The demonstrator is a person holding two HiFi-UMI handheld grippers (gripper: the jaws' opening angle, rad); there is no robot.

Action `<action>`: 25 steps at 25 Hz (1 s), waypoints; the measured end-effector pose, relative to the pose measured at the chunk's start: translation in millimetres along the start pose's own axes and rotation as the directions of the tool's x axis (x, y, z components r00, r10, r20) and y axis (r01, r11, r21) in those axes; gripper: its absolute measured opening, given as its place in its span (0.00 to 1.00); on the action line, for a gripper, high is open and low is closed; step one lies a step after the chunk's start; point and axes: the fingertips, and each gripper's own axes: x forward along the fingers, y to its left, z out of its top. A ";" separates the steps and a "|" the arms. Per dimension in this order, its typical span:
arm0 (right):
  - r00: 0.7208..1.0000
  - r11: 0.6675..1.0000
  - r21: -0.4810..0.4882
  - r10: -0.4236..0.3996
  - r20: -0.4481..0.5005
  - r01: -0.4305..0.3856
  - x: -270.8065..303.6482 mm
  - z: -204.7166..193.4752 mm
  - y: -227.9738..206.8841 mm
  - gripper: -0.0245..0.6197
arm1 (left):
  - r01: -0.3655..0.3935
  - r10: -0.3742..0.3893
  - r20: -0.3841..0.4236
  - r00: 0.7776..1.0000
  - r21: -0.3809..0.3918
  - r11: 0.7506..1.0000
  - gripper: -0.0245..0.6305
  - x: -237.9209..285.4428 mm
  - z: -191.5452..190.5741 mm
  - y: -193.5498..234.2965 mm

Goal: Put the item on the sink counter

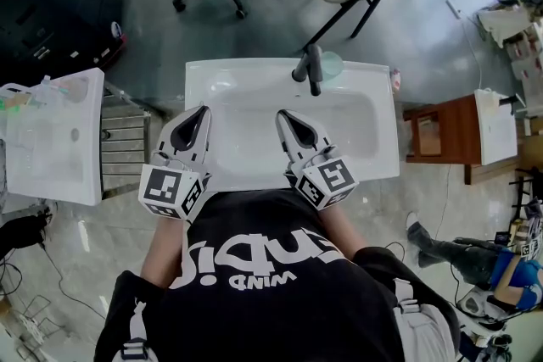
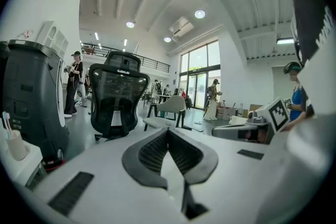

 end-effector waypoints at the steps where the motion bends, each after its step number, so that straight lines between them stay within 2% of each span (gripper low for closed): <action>1: 1.000 1.000 -0.007 0.004 0.008 -0.004 0.2 3.0 1.3 0.07 | 0.011 -0.012 0.025 1.000 0.009 1.000 0.07 -1.1 6.5 -2.1; 5: 0.999 0.999 -0.029 0.018 0.043 -0.017 0.6 13.1 6.4 0.07 | 0.028 -0.032 0.120 0.992 0.029 0.999 0.07 -6.7 24.0 -7.1; 8: 0.997 0.999 -0.046 0.026 0.070 -0.022 0.1 18.9 8.8 0.07 | 0.027 -0.032 0.149 0.988 0.038 0.999 0.07 -9.1 25.4 -8.1; 25: 0.995 0.997 -0.068 0.036 0.094 -0.030 -7.6 25.0 11.6 0.07 | 0.020 -0.020 0.147 0.989 -0.002 1.000 0.07 -13.1 15.1 -15.0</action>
